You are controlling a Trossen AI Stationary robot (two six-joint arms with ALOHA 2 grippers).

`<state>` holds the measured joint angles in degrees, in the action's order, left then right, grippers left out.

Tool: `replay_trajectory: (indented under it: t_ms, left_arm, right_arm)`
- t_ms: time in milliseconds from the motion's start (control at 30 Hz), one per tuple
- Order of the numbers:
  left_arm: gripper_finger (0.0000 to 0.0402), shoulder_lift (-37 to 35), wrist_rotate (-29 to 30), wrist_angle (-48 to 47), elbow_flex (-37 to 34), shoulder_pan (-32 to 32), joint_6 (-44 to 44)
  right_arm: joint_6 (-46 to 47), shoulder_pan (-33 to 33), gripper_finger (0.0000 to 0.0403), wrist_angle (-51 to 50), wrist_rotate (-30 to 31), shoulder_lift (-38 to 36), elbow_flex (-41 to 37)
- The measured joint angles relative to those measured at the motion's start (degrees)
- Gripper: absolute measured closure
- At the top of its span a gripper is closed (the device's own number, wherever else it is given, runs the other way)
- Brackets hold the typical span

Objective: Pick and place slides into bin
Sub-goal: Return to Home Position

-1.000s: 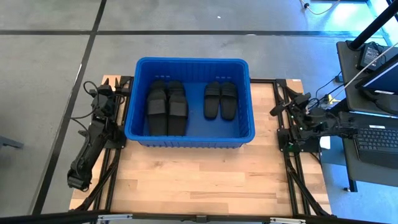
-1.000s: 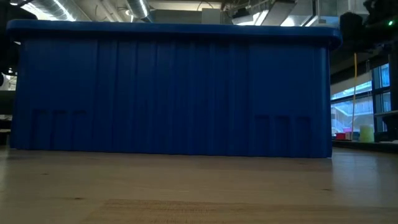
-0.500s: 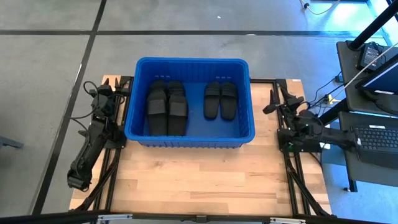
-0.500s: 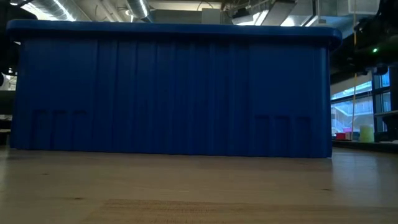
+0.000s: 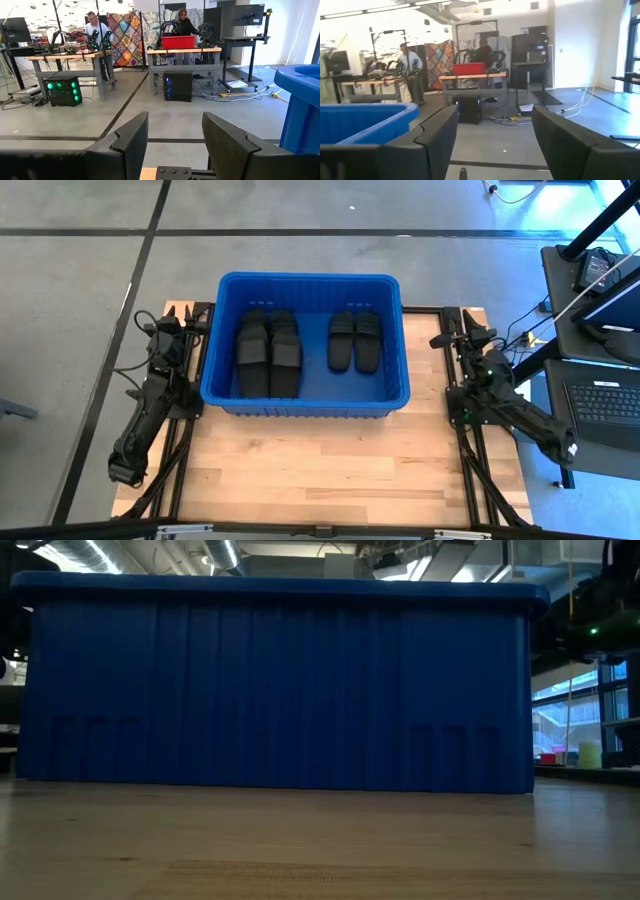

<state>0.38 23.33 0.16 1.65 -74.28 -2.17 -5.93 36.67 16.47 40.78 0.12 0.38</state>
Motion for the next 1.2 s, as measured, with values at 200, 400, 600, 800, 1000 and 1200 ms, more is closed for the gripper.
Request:
replay_trajectory:
  t_ms: [200,400,600,800,1000,1200]
  left_arm:
    - [0.0220,0.0,0.0,0.0,0.0,0.0,0.0]
    - [0.0220,0.0,0.0,0.0,0.0,0.0,0.1]
    - [0.0220,0.0,0.0,0.0,0.0,0.0,0.2]
    - [0.0220,0.0,0.0,0.0,0.0,0.0,0.2]
    - [0.0220,0.0,0.0,0.0,0.0,0.0,0.2]
    - [0.0220,0.0,0.0,0.0,0.0,0.0,0.1]
  right_arm:
    - [4.3,7.1,0.0147,-2.8,-7.4,0.0,0.0]
    - [10.3,10.5,0.0147,-11.4,-14.7,0.0,0.0]
    - [8.5,10.5,0.0147,-12.3,-15.0,0.2,0.0]
    - [8.6,10.5,0.0147,-12.3,-15.0,0.2,0.0]
    - [8.6,10.5,0.0147,-12.3,-15.0,0.2,0.0]
    - [8.5,10.5,0.0147,-12.3,-15.0,0.2,0.0]
